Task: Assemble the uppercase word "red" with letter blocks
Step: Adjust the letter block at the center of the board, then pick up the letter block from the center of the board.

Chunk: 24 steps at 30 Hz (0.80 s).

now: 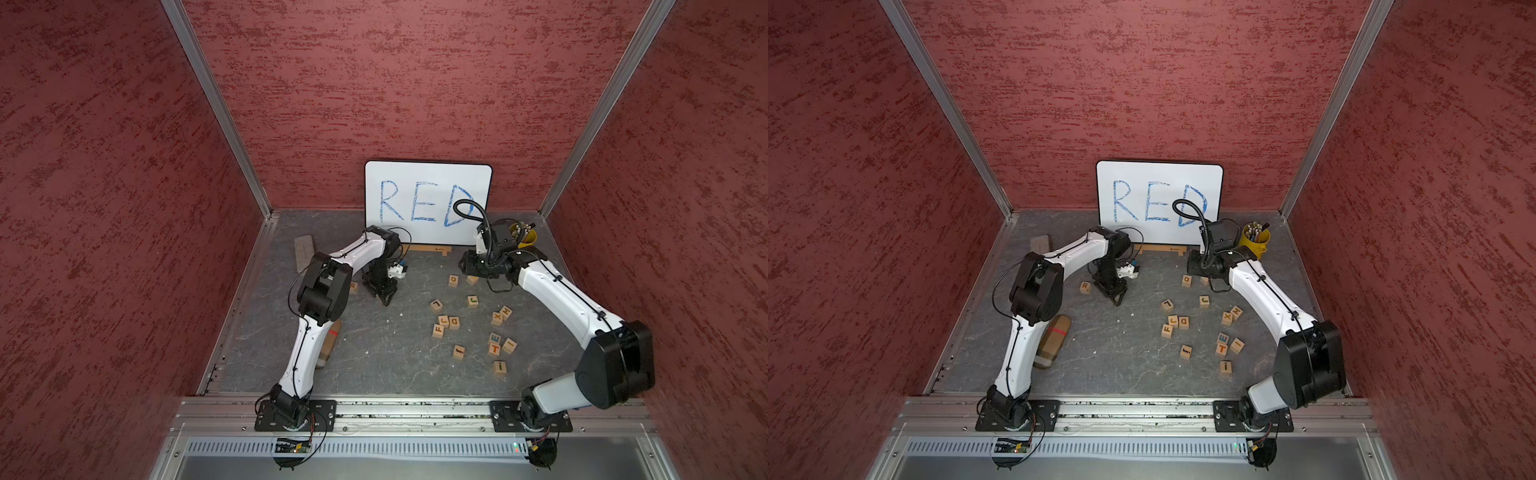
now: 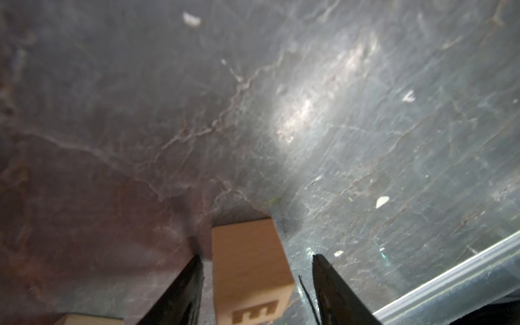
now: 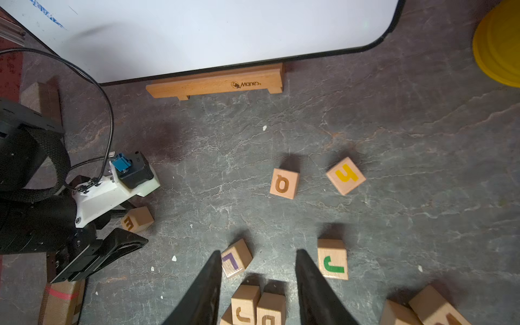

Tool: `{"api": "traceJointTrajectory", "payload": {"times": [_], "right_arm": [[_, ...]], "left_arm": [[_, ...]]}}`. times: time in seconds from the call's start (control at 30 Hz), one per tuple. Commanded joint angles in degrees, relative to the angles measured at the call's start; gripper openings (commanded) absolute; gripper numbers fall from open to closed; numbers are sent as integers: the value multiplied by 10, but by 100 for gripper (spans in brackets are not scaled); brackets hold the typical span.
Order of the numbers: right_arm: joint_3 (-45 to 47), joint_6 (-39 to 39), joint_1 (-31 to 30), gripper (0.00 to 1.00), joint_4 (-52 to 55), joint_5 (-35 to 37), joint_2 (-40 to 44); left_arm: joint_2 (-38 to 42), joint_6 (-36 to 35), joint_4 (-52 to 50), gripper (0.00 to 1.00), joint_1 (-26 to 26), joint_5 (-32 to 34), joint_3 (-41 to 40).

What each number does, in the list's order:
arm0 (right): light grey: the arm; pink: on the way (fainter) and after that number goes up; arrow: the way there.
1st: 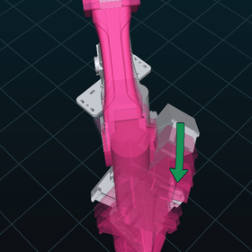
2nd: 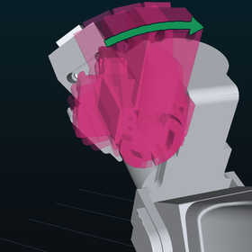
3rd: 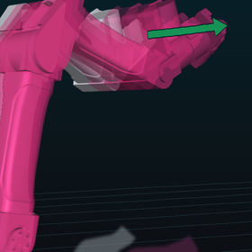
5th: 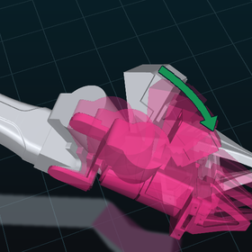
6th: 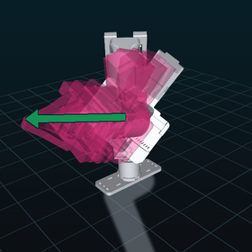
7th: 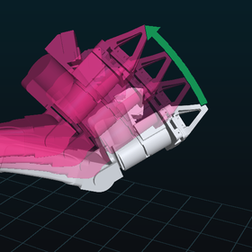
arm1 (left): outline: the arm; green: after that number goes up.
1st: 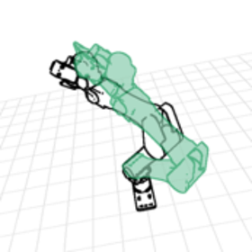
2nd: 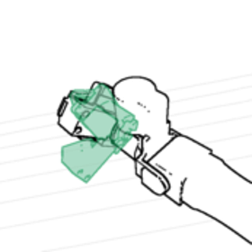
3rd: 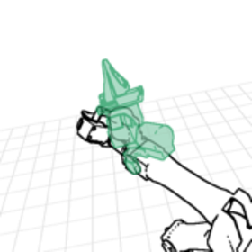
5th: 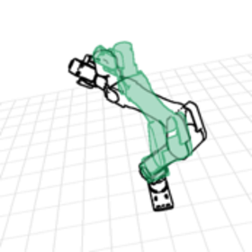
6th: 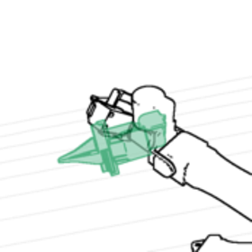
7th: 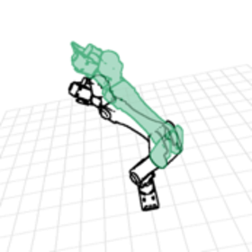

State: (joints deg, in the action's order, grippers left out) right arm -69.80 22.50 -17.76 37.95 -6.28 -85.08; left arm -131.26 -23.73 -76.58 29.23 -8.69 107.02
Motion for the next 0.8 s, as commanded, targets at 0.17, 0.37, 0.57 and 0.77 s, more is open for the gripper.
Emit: {"api": "traceJointTrajectory", "payload": {"times": [0.17,0.37,0.57,0.77], "right_arm": [[9,-7,8,45,-18,-1,15],[4,-5,11,45,-2,8,33],[-6,5,12,45,11,26,42],[-14,21,13,45,11,34,40]], "left_arm": [[74,-56,99,83,10,70,-14],[110,-261,84,85,0,11,-4],[111,-506,-38,85,-28,-33,35],[125,-666,-47,84,-34,-32,-6]]}}
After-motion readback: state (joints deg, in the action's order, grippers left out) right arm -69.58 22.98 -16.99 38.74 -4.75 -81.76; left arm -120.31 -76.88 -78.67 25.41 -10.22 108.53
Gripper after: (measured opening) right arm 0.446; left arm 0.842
